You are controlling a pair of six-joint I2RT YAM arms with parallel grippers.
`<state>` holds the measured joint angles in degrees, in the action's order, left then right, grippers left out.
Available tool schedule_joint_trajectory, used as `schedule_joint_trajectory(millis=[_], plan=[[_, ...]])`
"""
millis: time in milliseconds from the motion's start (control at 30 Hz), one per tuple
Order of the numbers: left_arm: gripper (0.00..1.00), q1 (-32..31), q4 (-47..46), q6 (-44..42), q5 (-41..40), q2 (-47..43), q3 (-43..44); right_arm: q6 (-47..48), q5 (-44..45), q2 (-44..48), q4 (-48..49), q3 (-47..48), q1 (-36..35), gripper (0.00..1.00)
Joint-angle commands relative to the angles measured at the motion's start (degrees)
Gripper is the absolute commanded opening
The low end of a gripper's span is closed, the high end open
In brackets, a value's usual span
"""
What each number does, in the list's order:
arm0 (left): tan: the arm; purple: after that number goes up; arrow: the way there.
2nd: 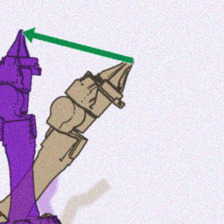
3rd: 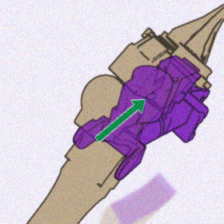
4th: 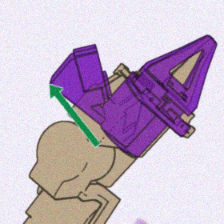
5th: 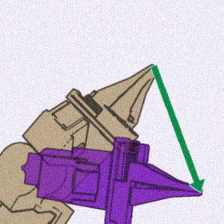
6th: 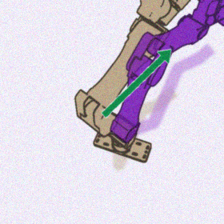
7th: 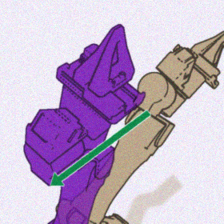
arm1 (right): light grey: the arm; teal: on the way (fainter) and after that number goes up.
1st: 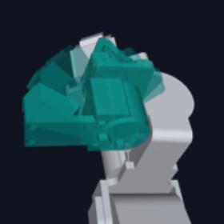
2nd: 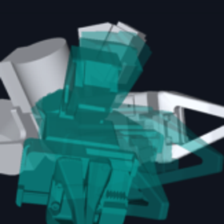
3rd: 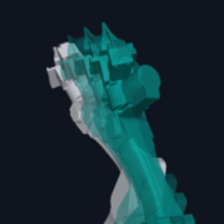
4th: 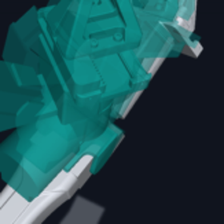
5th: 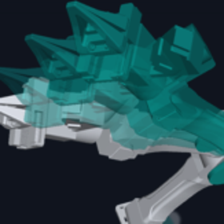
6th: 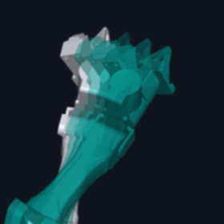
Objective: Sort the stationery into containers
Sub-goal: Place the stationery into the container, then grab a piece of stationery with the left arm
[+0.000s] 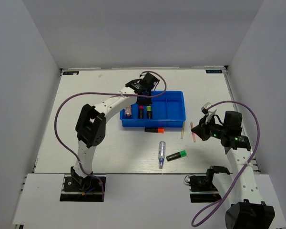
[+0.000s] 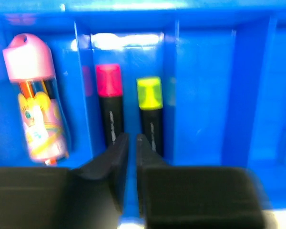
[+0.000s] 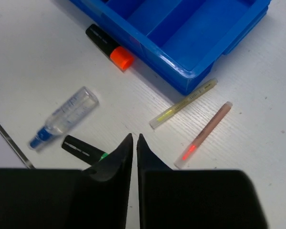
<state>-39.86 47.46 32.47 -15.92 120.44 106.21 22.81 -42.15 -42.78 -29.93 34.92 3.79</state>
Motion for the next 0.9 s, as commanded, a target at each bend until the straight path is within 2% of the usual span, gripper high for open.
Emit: schedule_joint_trajectory(millis=[0,67,100,133,167,200,233,267,300,333,367,400,433,467,500,533,567,633,733,767,833,867], plan=[[0.15,-4.7,0.1,-1.0,-2.3,-12.6,-4.2,1.4,-1.1,0.1,0.2,0.0,0.3,0.00],[0.15,-7.1,0.9,0.5,-6.2,-15.4,-8.4,3.6,-3.6,-0.2,-0.3,-0.1,0.2,0.03],[0.15,-7.8,0.7,0.8,-7.0,-20.3,-11.6,7.2,-4.7,-0.5,-0.5,-0.1,0.2,0.08],[0.27,-9.5,0.8,1.6,-7.3,-22.0,-14.6,9.3,-8.6,-0.9,-1.4,0.0,0.2,0.26],[0.40,-10.0,2.2,2.6,-7.6,-23.2,-16.0,16.9,-14.2,-2.3,-4.7,0.2,0.2,0.38],[0.52,-10.2,2.9,2.9,-7.5,-28.5,-18.6,27.5,-19.3,-2.7,-6.7,0.5,0.2,0.49],[0.71,-10.4,3.8,3.4,-7.3,-30.2,-21.2,32.3,-21.3,-3.7,-12.5,0.5,0.3,0.55],[0.78,-10.4,6.4,3.5,-6.9,-34.1,-22.7,40.9,-25.1,-4.8,-13.5,0.2,0.0,0.65],[0.83,-10.2,7.2,3.2,-6.9,-36.0,-24.0,48.7,-26.3,-5.2,-14.8,0.3,-0.1,0.68],[0.89,-9.9,8.5,2.9,-7.1,-42.6,-28.7,52.6,-27.5,-6.6,-20.5,0.5,-0.3,0.70],[0.91,-9.6,9.7,1.8,-7.2,-44.8,-30.3,67.1,-29.7,-7.5,-23.2,2.2,-0.4,0.72],[0.93,-8.8,10.3,1.5,-7.1,-46.9,-33.7,71.5,-30.5,-11.1,-25.6,3.1,-0.5,0.72],[0.93,-7.8,11.3,1.4,-7.3,-53.7,-37.0,75.2,-31.1,-12.7,-30.9,4.1,-1.2,0.72],[0.94,-6.6,11.6,1.1,-7.5,-56.0,-38.6,83.0,-31.4,-14.4,-36.4,7.7,-1.6,0.72],[0.94,-5.8,12.2,1.2,-7.5,-58.1,-41.8,87.9,-31.4,-19.7,-40.4,8.9,-2.6,0.70],[0.94,-4.9,12.1,1.0,-7.3,-62.2,-43.4,90.0,-30.7,-21.4,-42.6,10.2,-3.6,0.69],[0.94,-2.8,12.0,0.9,-7.3,-66.0,-47.8,96.2,-30.2,-22.8,-47.9,13.3,-5.3,0.66],[0.94,-1.5,11.4,0.7,-6.4,-70.9,-50.5,98.5,-29.0,-27.1,-49.0,14.2,-6.8,0.65],[0.94,1.5,11.7,0.1,-5.3,-76.6,-55.2,91.1,-25.9,-24.4,-39.1,11.3,-9.3,0.63],[0.94,2.1,11.6,-0.1,-5.3,-78.8,-57.2,79.4,-24.3,-24.0,-31.1,8.6,-12.5,0.62],[0.94,3.4,11.7,-1.3,-4.6,-79.6,-58.4,74.5,-18.9,-25.8,-28.2,10.2,-15.6,0.56],[0.94,3.8,11.7,-1.5,-4.6,-80.4,-58.7,60.1,-17.4,-25.7,-23.0,9.7,-17.6,0.55]])
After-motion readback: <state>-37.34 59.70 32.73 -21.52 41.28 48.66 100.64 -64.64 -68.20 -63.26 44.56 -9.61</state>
